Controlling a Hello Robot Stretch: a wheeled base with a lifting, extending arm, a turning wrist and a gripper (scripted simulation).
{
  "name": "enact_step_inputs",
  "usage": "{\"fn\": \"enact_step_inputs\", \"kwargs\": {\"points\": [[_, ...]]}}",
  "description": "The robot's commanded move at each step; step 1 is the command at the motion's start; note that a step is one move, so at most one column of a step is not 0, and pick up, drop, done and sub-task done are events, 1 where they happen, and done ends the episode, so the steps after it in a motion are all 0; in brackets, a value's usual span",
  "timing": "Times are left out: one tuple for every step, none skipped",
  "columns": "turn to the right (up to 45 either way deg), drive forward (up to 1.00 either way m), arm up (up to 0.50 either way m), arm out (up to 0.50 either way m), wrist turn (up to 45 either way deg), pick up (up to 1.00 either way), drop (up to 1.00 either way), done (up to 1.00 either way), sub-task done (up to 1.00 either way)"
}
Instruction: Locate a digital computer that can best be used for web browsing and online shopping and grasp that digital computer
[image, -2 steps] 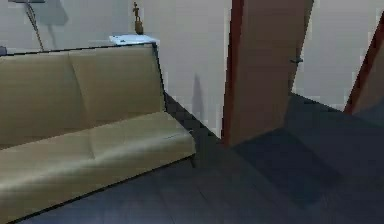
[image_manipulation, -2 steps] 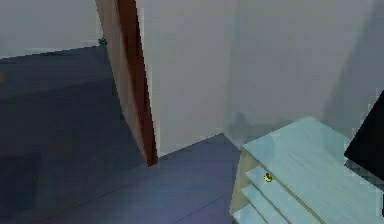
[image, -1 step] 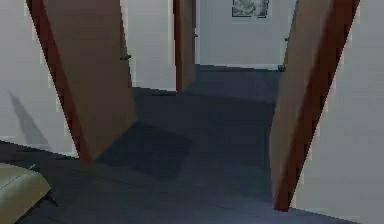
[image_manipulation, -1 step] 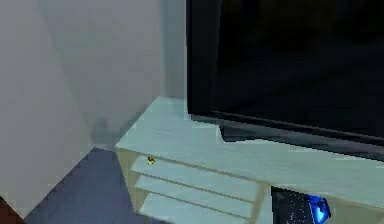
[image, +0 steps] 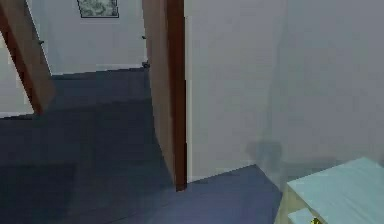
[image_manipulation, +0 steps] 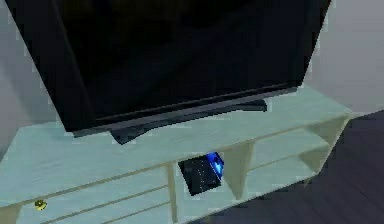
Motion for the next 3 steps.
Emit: {"fn": "enact_step_inputs", "kwargs": {"points": [[45.0, 0.00, 0.00, 0.00, 0.0, 0.00, 0.00, 0.00, 0.00], [45.0, 0.00, 0.00, 0.00, 0.0, 0.00, 0.00, 0.00, 0.00], [30.0, 0.00, 0.00, 0.00, 0.0, 0.00, 0.00, 0.00, 0.00]]}}
